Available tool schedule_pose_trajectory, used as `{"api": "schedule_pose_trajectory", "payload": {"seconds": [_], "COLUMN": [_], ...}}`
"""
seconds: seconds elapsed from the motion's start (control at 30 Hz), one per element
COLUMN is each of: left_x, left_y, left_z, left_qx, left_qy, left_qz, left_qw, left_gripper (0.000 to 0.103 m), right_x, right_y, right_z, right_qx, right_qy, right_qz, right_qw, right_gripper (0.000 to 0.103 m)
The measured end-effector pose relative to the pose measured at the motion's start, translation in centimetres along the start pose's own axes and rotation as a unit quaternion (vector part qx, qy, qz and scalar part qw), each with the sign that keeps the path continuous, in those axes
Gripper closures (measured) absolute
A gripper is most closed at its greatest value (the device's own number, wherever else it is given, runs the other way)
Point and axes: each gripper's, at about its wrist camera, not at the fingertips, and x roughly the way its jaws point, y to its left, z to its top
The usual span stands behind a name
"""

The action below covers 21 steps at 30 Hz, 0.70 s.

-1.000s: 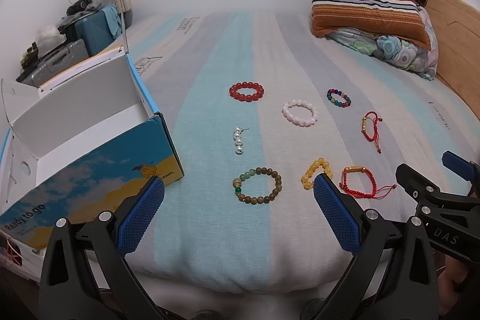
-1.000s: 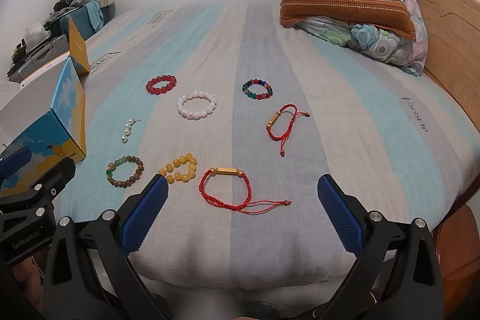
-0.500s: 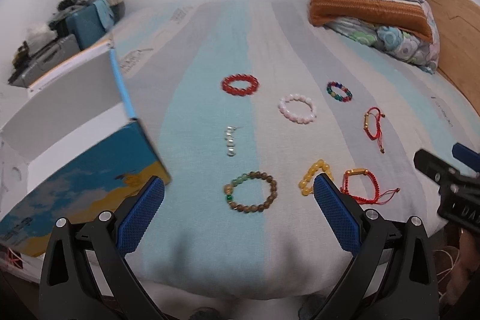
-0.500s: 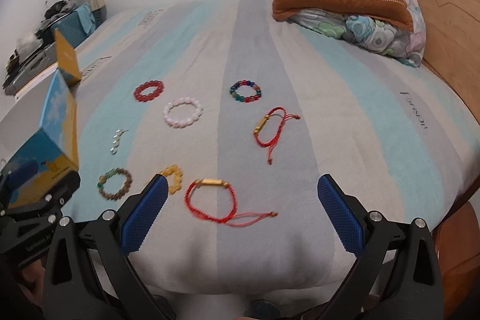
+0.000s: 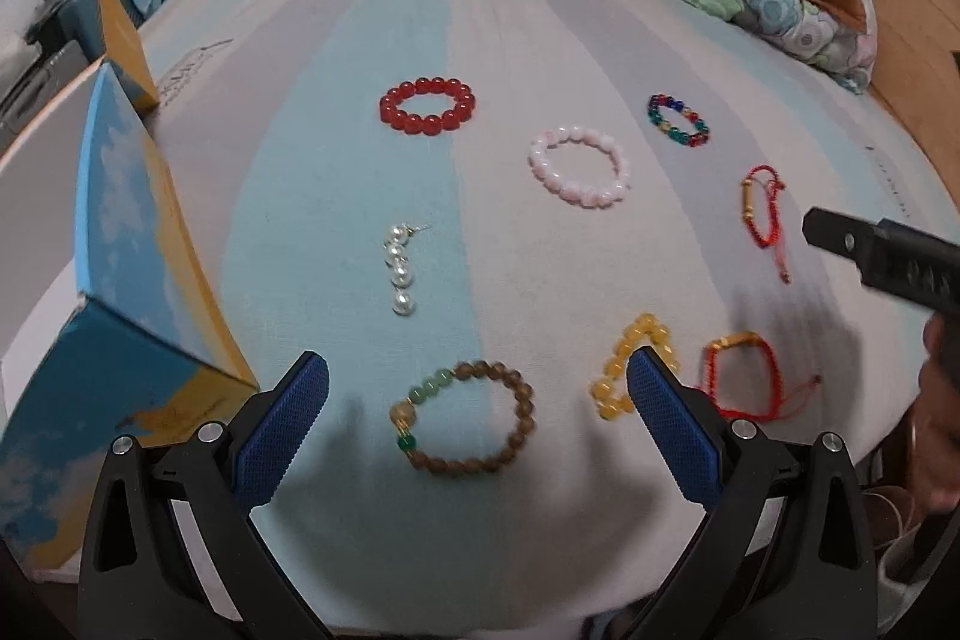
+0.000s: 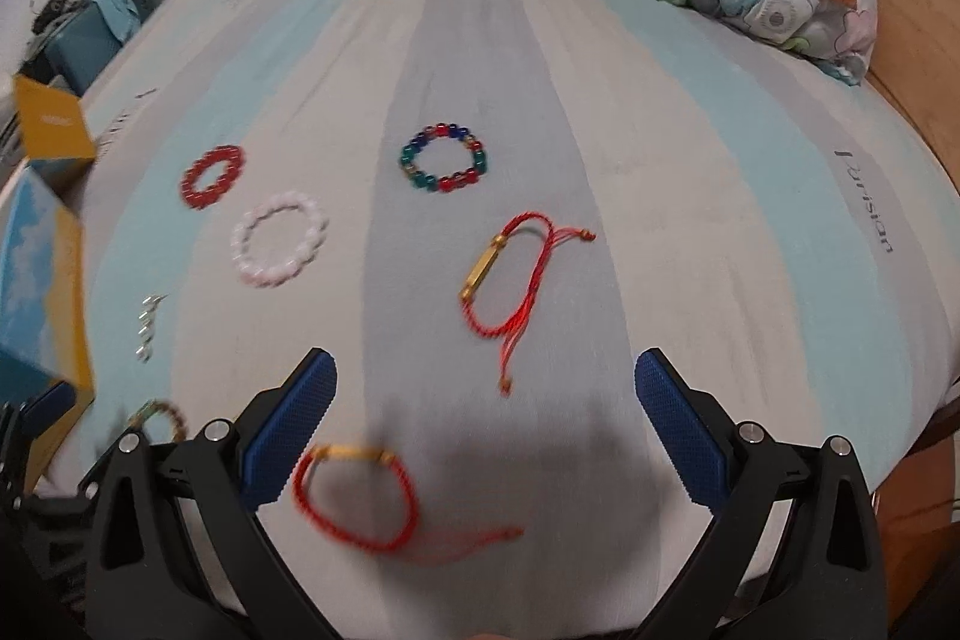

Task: Organize jewelry
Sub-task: 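Grasp the green-brown wooden bead bracelet with the left tool while the right tool grasps the red cord bracelet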

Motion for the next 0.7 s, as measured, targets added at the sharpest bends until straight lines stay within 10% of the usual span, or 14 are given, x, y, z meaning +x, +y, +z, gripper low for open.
{"api": "schedule_pose_trajectory", "payload": {"seconds": [0.43,0.7], "left_x": [4.6,5.2], "left_y": [1.4,1.8], "left_z": [0.0,-0.8], "left_qx": [-0.018,-0.024], "left_qy": [0.038,0.056], "left_qz": [0.0,0.002], "left_qw": [0.9991,0.9981], "left_gripper": [0.007,0.038], "right_x": [6.9,10.2], "right_y": [-1.2,-2.6], "right_z": [3.8,3.9], "right_qx": [0.019,0.043], "right_qy": [0.035,0.075], "right_qz": [0.003,0.038], "right_qw": [0.999,0.996], "right_gripper": [0.007,0.012]}}
